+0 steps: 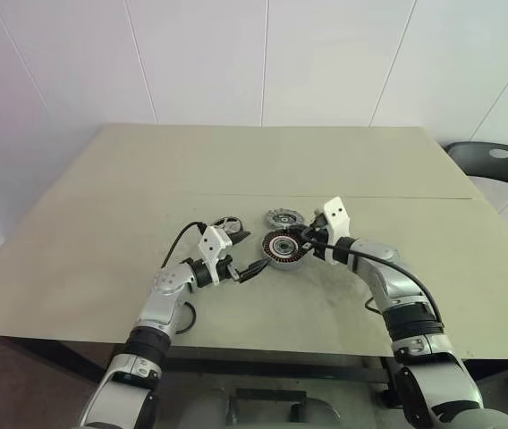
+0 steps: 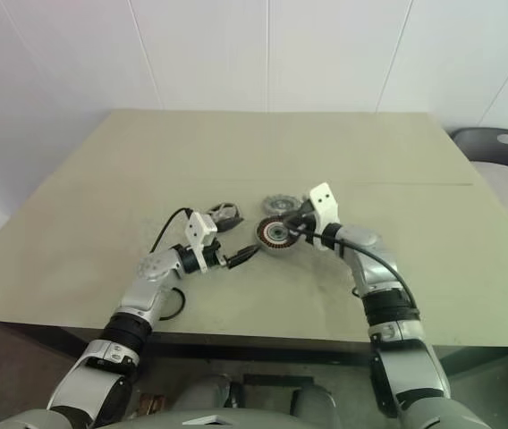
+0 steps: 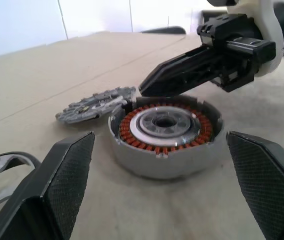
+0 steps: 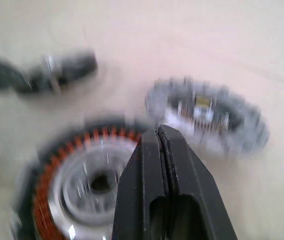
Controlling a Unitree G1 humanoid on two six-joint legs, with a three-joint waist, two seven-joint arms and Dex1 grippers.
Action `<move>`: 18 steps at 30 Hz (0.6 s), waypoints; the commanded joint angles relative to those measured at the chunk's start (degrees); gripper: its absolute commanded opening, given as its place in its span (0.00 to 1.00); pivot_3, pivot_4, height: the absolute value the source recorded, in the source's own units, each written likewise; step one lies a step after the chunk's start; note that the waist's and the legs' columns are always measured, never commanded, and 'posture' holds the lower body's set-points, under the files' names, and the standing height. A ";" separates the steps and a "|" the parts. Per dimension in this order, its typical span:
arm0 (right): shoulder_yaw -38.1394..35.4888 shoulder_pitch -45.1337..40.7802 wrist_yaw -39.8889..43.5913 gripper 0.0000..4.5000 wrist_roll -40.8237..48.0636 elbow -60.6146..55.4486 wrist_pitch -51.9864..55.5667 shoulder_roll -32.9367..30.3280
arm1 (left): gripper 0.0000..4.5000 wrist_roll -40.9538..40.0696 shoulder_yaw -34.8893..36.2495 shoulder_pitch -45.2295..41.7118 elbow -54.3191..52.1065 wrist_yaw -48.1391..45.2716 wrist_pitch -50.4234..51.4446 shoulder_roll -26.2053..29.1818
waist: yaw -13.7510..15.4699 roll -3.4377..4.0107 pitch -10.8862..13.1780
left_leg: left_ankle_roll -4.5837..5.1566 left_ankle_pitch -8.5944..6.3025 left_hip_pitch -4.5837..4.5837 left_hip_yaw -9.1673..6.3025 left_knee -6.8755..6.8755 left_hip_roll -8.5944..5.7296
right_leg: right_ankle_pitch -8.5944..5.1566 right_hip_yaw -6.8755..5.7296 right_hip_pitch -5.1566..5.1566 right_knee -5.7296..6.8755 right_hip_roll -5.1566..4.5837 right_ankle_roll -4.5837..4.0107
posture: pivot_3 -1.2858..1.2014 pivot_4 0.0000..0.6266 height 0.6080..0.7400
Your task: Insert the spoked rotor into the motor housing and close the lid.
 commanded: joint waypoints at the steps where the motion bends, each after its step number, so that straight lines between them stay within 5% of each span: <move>1: -2.80 -1.64 0.81 0.01 2.96 -4.47 -2.11 -0.34 | 1.00 -7.75 4.00 0.65 -8.14 -0.18 7.61 -0.01 | -0.07 0.00 0.00 | 0.00 0.00 0.00 0.00 -0.01 0.00 | 0.00 0.00 0.00 0.00 0.00 0.00 | 0.52 0.00 1.00; 12: -0.76 2.57 11.33 0.01 3.40 -11.40 -2.56 -10.03 | 1.00 -29.86 12.25 11.86 -30.96 13.00 44.70 0.32 | -1.38 -0.03 0.03 | 0.01 0.00 0.06 -0.03 0.04 0.00 | -0.08 -0.01 0.14 -0.06 0.01 -0.14 | 0.52 0.00 1.00; 18: -1.75 4.12 13.66 0.01 4.09 -12.99 -2.18 -13.36 | 1.00 -37.77 17.98 11.54 -31.46 27.08 55.92 -4.01 | -1.34 -0.05 0.05 | 0.01 0.00 0.11 -0.05 0.04 0.00 | -0.09 -0.01 0.22 -0.06 0.03 -0.14 | 0.52 0.00 1.00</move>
